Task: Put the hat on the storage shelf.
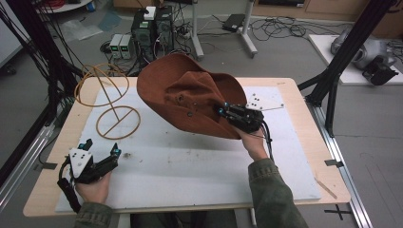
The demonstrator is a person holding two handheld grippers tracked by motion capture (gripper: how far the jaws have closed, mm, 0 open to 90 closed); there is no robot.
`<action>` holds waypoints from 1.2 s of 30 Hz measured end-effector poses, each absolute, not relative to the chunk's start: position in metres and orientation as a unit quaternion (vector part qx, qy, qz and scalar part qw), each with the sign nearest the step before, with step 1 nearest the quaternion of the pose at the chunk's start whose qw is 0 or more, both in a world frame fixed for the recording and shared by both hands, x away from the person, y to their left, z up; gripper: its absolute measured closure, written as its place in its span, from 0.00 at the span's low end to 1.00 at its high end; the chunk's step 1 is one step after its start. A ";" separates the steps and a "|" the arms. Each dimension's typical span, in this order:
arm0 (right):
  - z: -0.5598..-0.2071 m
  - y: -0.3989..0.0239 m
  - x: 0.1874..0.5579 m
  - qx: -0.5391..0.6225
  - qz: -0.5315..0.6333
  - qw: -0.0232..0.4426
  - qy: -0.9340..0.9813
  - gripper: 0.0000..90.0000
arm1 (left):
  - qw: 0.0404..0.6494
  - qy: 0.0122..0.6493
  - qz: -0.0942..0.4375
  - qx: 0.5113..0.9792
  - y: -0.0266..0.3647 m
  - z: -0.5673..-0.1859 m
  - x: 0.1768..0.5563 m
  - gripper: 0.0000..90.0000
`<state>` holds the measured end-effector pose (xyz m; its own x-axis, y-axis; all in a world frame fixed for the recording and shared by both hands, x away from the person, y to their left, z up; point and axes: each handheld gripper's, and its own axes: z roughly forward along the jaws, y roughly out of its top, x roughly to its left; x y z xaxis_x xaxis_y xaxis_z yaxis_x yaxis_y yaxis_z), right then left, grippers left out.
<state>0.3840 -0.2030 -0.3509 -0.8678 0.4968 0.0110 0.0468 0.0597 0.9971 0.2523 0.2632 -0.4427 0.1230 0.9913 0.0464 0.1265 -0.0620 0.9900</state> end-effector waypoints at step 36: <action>-0.308 -0.155 0.380 0.175 0.716 0.198 0.646 0.97 | 0.487 0.485 0.448 0.572 0.262 -0.443 0.254 0.16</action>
